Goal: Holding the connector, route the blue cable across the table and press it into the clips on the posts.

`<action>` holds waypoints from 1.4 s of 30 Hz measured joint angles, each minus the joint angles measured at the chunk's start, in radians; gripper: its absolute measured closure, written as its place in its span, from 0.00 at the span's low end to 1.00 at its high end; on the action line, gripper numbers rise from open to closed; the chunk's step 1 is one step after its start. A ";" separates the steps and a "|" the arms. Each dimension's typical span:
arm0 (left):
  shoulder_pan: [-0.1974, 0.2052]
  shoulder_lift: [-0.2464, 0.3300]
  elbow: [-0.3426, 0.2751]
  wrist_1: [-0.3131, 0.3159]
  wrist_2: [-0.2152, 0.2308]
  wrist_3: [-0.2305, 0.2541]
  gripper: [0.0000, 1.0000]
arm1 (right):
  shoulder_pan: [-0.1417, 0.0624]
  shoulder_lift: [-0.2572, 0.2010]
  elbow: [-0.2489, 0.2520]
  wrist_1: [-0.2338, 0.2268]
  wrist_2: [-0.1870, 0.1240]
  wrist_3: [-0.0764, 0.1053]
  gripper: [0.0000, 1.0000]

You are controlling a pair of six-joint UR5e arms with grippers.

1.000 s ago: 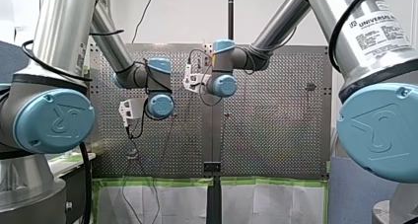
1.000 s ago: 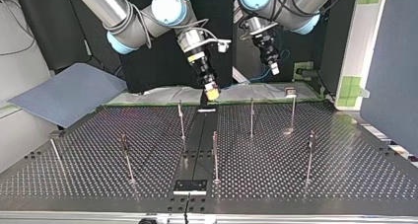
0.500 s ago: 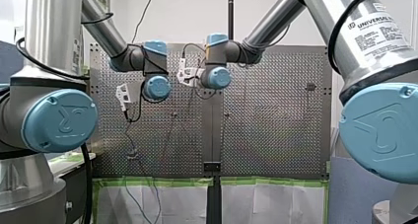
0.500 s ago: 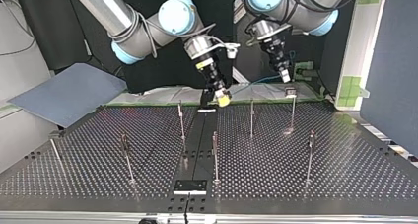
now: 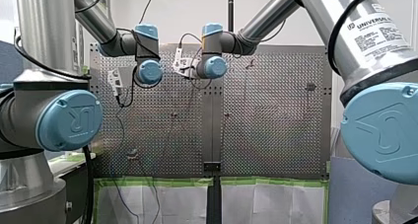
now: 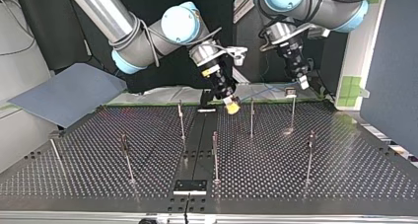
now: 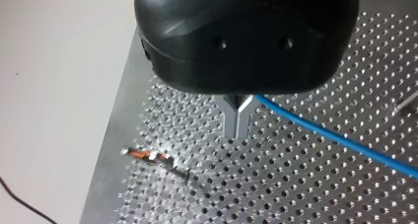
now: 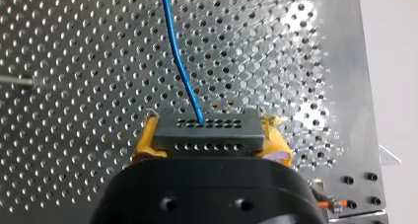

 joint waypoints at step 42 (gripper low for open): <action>0.171 0.006 0.135 -0.122 0.200 0.012 1.00 | 0.032 0.138 -0.374 0.372 -0.036 0.130 1.00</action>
